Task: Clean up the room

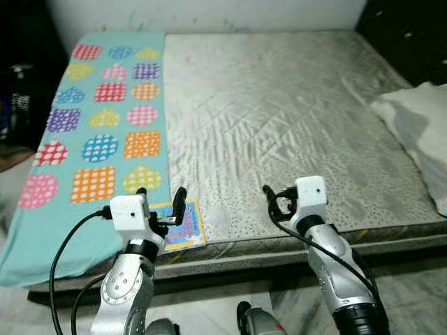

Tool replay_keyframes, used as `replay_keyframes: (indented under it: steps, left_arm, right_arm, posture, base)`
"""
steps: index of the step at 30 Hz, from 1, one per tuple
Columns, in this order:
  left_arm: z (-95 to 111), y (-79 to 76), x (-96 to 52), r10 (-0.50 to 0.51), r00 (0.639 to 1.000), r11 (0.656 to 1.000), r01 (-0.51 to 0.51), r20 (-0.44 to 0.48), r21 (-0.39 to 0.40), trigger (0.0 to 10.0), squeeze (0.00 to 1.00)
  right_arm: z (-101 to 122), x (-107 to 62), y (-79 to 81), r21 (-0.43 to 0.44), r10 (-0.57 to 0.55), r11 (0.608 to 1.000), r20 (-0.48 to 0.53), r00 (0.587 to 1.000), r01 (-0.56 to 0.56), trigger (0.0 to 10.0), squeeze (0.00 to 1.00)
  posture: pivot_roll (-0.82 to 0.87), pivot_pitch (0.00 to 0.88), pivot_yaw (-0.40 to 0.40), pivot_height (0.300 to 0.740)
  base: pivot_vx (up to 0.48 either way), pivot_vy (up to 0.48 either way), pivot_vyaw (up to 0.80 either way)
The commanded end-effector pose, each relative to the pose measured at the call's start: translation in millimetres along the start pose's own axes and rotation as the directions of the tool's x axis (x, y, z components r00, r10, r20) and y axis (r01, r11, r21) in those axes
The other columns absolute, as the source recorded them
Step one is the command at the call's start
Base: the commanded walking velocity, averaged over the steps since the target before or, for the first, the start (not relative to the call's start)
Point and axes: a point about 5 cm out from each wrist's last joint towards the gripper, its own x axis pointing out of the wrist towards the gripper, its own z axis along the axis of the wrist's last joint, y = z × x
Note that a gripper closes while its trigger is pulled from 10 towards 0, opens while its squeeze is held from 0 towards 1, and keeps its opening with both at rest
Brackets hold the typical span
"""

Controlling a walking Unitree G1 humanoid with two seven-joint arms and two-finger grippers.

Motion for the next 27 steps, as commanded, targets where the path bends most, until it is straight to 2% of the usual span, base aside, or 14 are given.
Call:
replay_keyframes:
  steps: [1,9,15,22,27]
  left_arm:
    - [0.4,6.0,-3.1,0.020,1.000,1.000,-0.019,-0.008,0.010,10.0,0.00]
    - [1.0,5.5,-2.4,0.019,1.000,1.000,-0.019,-0.004,0.009,10.0,0.00]
    - [0.9,5.6,-1.6,0.024,1.000,1.000,-0.024,-0.002,0.010,10.0,0.00]
    - [4.6,1.7,-3.6,-0.020,0.999,1.000,0.019,0.025,0.009,10.0,0.00]
    - [4.7,1.4,-3.7,-0.026,0.999,1.000,0.025,0.027,0.012,10.0,0.00]
  right_arm:
    - [-3.2,0.3,6.3,0.001,0.019,1.000,-0.014,1.000,-0.019,10.0,0.00]
    - [-4.2,0.1,4.2,-0.004,0.017,1.000,-0.019,1.000,-0.017,10.0,0.00]
    - [-3.8,0.8,4.5,-0.011,0.026,1.000,-0.019,0.999,-0.026,10.0,0.00]
    - [-2.7,1.6,6.3,-0.023,0.040,0.999,-0.015,0.999,-0.041,10.0,0.00]
    - [-3.0,1.8,6.4,-0.020,0.043,0.999,-0.013,0.999,-0.043,10.0,0.00]
  posture:
    - [0.12,0.207,-0.021,0.740]
    - [0.12,0.207,-0.023,0.740]
    - [0.11,0.205,-0.028,0.740]
    - [0.11,0.203,-0.031,0.740]
    - [0.11,0.198,-0.032,0.740]
  base:
    - [0.000,0.480,0.00]
    - [0.000,0.396,0.00]
    - [0.000,0.000,0.00]
    - [0.000,0.000,0.00]
    - [0.290,0.000,0.00]
